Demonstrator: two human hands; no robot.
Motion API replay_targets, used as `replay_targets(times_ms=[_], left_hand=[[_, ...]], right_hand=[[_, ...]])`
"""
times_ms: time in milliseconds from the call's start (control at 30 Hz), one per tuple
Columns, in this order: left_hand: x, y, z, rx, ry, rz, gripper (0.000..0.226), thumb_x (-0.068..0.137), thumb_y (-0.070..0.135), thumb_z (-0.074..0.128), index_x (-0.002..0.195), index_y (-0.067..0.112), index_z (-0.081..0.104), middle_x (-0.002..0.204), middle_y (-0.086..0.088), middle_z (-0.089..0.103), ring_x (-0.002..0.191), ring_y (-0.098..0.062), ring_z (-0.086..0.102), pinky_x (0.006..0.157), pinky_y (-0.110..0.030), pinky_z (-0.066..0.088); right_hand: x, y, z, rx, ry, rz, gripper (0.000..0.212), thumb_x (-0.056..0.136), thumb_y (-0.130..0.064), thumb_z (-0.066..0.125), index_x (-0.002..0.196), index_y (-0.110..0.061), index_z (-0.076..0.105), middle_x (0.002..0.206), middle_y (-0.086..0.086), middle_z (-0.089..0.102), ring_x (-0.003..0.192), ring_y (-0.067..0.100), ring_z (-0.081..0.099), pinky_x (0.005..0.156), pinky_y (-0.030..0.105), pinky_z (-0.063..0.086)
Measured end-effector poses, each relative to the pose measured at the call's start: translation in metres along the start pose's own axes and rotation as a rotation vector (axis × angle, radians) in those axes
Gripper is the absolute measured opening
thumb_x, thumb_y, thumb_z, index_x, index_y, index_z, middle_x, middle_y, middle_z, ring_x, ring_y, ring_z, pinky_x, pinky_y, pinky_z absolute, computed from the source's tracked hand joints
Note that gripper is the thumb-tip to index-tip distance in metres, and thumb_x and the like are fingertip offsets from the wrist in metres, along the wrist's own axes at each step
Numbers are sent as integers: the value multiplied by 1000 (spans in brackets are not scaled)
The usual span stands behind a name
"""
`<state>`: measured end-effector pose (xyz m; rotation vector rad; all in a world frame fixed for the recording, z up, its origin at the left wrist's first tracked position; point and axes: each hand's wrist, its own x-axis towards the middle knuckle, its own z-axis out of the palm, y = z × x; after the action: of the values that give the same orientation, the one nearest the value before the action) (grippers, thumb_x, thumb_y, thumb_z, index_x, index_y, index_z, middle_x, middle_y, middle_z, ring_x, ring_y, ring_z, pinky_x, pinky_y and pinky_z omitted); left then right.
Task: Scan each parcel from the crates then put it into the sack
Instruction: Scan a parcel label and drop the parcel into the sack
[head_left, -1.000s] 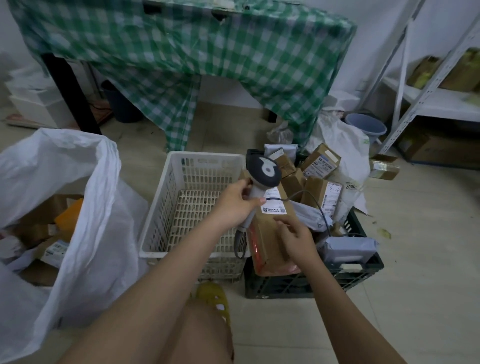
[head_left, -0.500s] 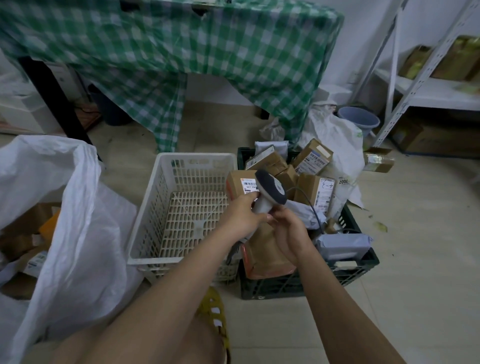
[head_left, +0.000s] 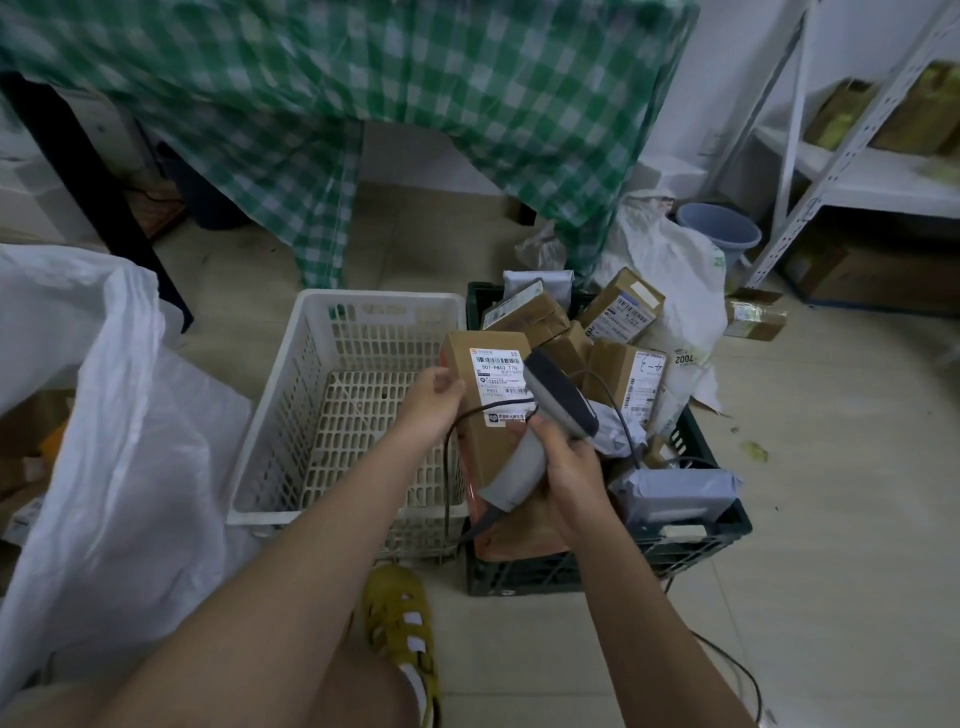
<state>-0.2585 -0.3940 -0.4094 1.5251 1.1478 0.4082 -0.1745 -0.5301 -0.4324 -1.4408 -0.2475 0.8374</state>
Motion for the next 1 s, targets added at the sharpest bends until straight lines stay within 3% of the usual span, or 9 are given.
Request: replay_targets(times_ms=[100,167,267,333,467,533,700,833,1000], left_hand=[[15,-8,14,-84,-170,-132,54,98,41,48,144,16,38,145,-5,46,130,-27,45,106,-40,35],[30,-17,21,-132,-215,-174,61,94,50,53,144,19,38,143,-4,49,129,-28,47,109,-44,35],[54,-35,28,-204,-270,-292,77,77,63,66,140,29,39,129,-3,60,116,-29,57,103,-52,41],[62,-45,27,-248,-353,-342,74,70,65,70,133,32,47,119,-2,67,109,-28,62,97,-52,47],[71,-55,20,-299,-470,-345,47,84,49,62,124,24,59,117,-7,67,106,-26,63,78,-39,53],[71,-57,17,-287,-454,-349,45,86,45,61,125,23,56,117,-9,65,103,-26,63,76,-39,54],[56,-58,0,-354,-302,-299,101,58,50,84,142,35,29,127,-6,61,109,-28,62,84,-52,54],[37,-42,-37,-422,-126,-142,97,76,30,79,144,38,11,127,-2,55,110,-26,57,94,-53,47],[8,-22,-97,-432,115,65,109,66,36,85,143,45,8,133,5,54,116,-19,56,102,-52,44]], right_hand=[[9,1,-6,23,48,34,17,93,-19,60,80,-14,71,96,12,73,101,29,65,100,51,47],[20,4,-9,-6,55,44,12,91,-23,62,91,-12,66,93,12,74,98,28,67,98,51,49],[32,9,-8,-50,55,50,29,84,-36,66,98,-10,69,92,11,74,96,28,68,95,50,51],[39,14,-7,-38,64,61,41,79,-42,68,104,-9,68,97,11,73,100,29,67,94,48,51],[45,17,-5,-18,31,39,18,89,-29,64,86,-13,72,84,7,72,89,26,66,91,46,50],[43,15,-1,11,33,40,17,91,-25,63,93,-10,69,86,8,69,86,23,64,89,43,51],[29,-1,13,34,-3,72,12,93,-23,62,97,-12,64,80,3,68,73,14,63,80,34,52],[6,-22,33,29,-125,1,20,94,-22,60,111,-11,61,94,5,69,80,13,64,83,35,53],[-27,-48,77,-5,-209,-93,34,94,-25,60,125,-13,54,99,1,68,89,14,67,89,38,53]])
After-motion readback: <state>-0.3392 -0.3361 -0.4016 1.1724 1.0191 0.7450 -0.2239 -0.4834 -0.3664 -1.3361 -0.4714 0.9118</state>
